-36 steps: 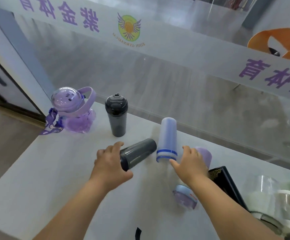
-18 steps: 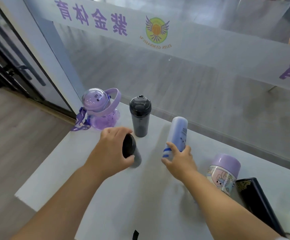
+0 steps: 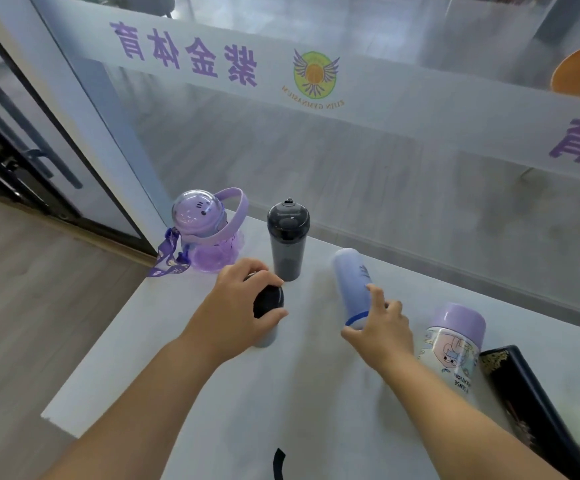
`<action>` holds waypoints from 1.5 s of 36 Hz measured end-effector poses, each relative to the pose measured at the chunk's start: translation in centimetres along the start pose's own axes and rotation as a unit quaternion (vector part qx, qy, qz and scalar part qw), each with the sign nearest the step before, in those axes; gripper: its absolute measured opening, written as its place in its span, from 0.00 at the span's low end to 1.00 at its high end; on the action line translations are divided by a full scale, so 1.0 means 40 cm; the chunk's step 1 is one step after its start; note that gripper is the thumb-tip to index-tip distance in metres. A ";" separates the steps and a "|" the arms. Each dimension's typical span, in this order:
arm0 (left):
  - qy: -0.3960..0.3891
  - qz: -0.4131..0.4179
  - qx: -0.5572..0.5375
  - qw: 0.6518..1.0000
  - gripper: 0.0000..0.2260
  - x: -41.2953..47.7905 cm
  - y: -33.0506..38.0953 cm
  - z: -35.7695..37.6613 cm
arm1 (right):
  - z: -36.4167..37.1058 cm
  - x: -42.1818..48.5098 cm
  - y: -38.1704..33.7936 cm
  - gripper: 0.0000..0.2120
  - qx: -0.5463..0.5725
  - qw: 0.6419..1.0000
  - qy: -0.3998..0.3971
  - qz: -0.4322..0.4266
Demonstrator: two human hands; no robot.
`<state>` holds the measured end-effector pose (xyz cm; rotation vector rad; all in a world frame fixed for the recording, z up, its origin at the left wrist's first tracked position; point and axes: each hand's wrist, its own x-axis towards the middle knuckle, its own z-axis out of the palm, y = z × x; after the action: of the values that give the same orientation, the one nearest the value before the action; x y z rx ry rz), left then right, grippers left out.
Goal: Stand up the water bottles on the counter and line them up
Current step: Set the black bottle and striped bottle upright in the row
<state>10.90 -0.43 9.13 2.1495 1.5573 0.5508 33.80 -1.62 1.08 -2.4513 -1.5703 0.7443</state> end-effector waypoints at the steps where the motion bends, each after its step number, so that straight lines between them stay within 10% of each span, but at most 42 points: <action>1: 0.004 -0.001 -0.006 1.000 0.16 -0.001 -0.003 -0.001 | -0.011 -0.004 -0.005 0.34 0.007 1.000 0.009 0.006; 14: 0.053 0.019 -0.032 0.998 0.13 -0.010 -0.039 -0.001 | -0.158 -0.065 -0.067 0.31 0.132 0.978 0.162 -0.018; 40: -0.011 0.088 0.019 0.996 0.15 -0.001 -0.052 -0.043 | -0.202 -0.054 -0.143 0.41 -0.088 0.993 -0.033 -0.070; 54: 0.002 0.220 0.022 0.975 0.10 -0.005 0.051 -0.070 | -0.298 -0.137 -0.046 0.25 0.017 0.994 0.059 -0.085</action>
<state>10.90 -0.88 12.57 2.5430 1.0991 0.6616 36.12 -3.90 13.95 -2.2566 -1.6818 0.5831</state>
